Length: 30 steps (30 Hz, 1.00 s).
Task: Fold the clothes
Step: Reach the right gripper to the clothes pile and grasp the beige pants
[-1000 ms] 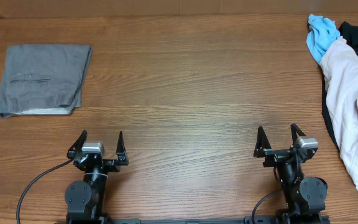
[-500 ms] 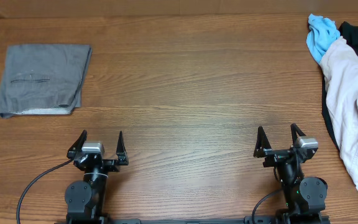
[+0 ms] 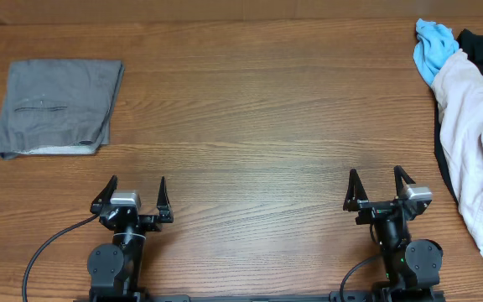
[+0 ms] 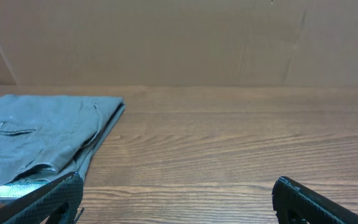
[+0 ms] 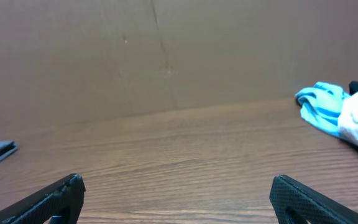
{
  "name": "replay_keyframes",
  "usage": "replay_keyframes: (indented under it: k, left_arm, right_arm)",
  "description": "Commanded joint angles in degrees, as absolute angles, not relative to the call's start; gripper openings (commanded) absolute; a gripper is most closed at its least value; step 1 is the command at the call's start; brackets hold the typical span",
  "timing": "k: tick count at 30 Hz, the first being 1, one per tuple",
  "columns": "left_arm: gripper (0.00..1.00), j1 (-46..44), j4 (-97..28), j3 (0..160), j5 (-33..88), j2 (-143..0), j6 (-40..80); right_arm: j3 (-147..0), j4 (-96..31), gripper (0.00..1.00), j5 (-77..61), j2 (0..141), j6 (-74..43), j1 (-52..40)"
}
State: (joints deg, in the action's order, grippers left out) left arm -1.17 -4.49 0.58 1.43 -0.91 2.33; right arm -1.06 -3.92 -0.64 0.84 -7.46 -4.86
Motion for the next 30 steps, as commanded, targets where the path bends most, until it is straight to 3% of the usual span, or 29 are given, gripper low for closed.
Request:
replay_keyframes:
  k: [1, 12, 30]
  left_arm:
    - [1.0, -1.6, -4.4, 0.3, 1.3, -0.4, 0.8]
    - [1.0, -1.6, -4.4, 0.3, 1.3, -0.4, 0.8]
    - [1.0, -1.6, -4.4, 0.3, 1.3, -0.4, 0.8]
  right_arm:
    - [-4.2, -5.6, 1.0, -0.7, 0.2, -10.5, -4.5]
    - [-31.1, -19.0, 1.0, -0.1, 8.9, -10.5, -4.5]
    - [-72.8, -47.3, 1.0, 6.1, 56.4, -5.5, -4.3]
